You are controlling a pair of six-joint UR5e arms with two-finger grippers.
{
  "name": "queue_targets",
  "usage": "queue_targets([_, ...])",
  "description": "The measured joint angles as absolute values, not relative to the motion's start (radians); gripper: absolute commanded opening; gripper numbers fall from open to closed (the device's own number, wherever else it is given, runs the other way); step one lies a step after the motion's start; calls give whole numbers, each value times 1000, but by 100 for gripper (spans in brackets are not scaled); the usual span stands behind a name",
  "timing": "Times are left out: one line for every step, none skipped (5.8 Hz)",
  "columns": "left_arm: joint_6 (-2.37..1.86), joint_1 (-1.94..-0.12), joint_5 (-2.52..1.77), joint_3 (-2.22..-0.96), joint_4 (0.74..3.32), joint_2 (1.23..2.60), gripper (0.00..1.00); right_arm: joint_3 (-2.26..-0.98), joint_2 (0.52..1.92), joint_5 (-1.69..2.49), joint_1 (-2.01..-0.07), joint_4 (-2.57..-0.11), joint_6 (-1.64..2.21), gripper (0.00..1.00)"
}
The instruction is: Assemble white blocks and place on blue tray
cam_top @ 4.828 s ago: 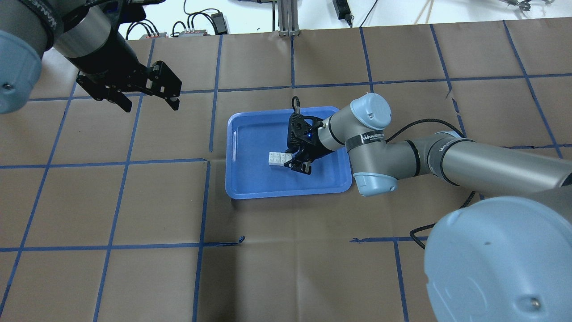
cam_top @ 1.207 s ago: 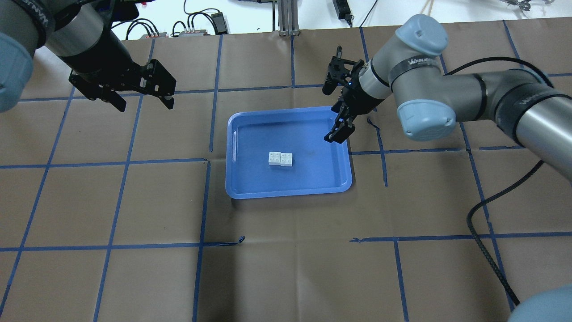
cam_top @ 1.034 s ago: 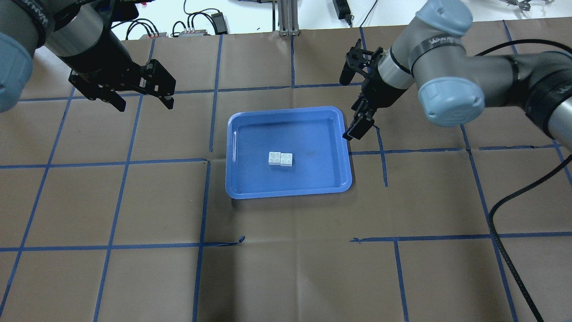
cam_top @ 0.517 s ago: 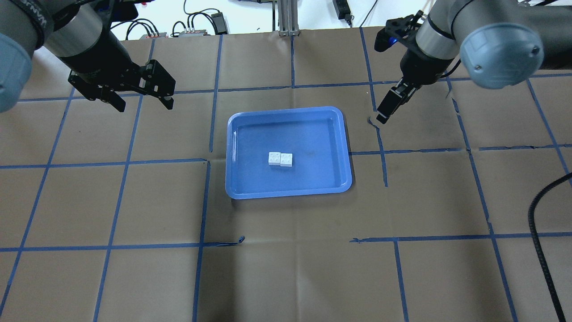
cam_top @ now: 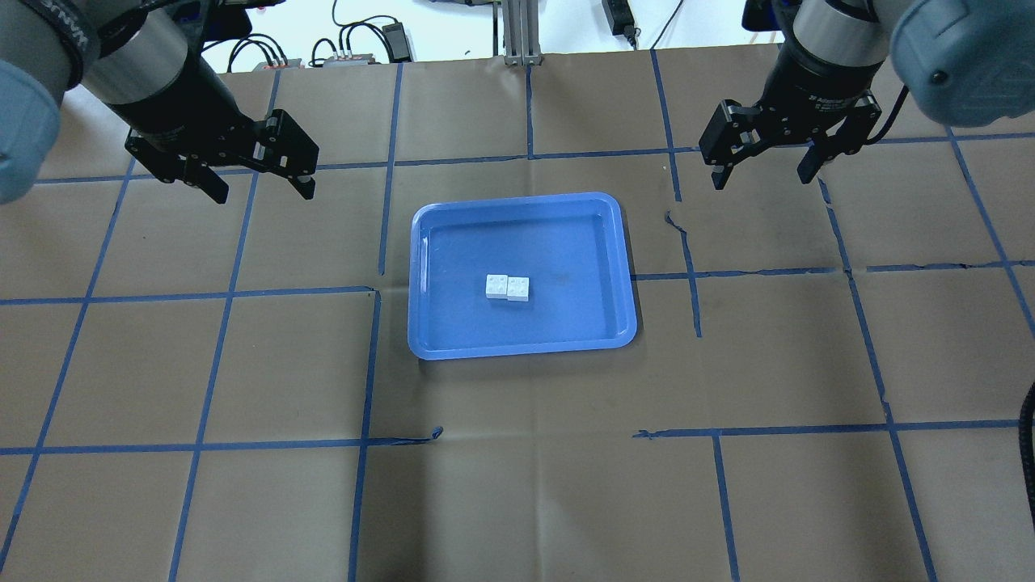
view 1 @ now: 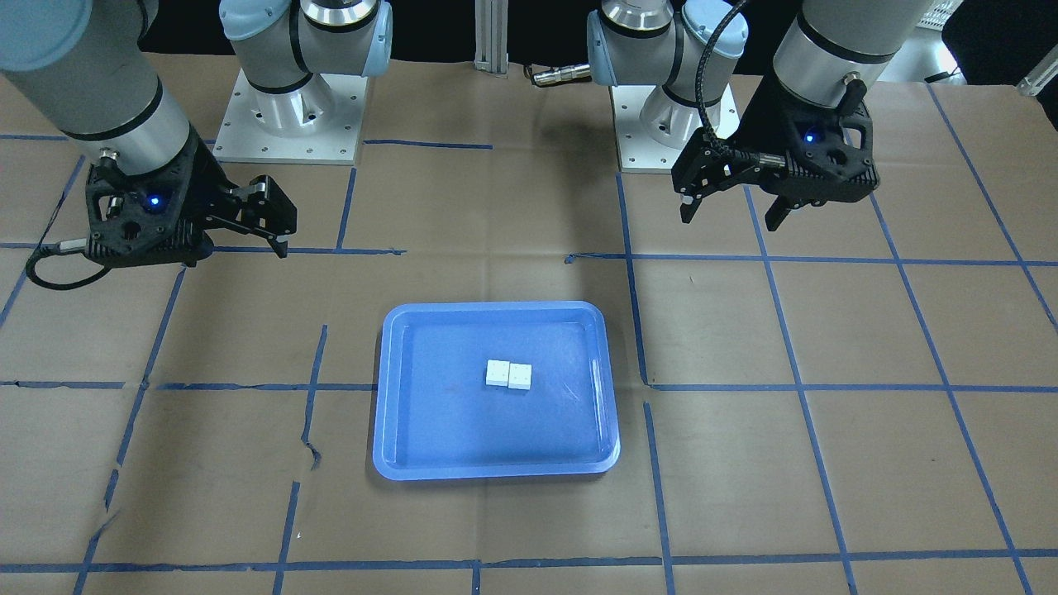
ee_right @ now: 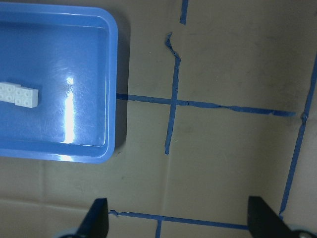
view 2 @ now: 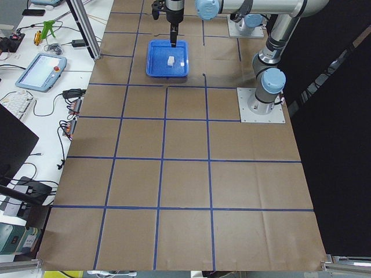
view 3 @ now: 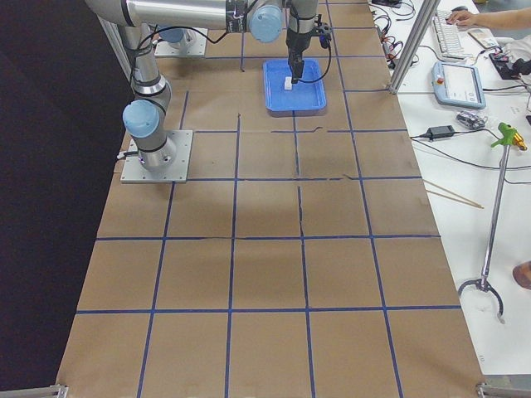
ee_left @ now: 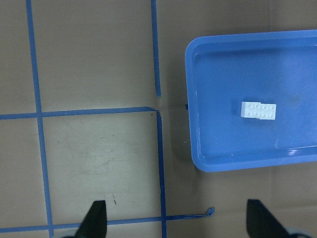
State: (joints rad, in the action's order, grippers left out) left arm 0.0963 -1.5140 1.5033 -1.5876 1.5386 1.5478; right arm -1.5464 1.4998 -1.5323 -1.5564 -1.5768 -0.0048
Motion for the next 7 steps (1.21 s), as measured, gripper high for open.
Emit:
queue_targets([97,-1514,1503,-1588,1539,1548,99,-1545,1521,-1536,-1587,-1569,95,100])
queue_targets([97,-1513,1503,-1588,1539,1548,99,-1543,1534,-1537,-1601,-1566,137,100])
queue_targets([97,-1513,1502,-1588,1539,1548,99,-1542,1536,-1536,-1594,-1570,147,100])
queue_targets([97,-1513,1502,-1588,1539,1548,99,-1537,1535,-1532,-1575,-1572,147,100])
queue_targets([97,-1513,1502,-1588,1540,1548,99,-1533,1535,-1532,-1561,-1570,147,100])
queue_targets([97,-1513,1502,-1588,1540,1548,99,-1533,1537,-1535,-1556,-1567,147,100])
queue_targets([97,-1513,1501,-1588,1540,1548,99,-1534,1539,-1536,-1555,-1565,148,100])
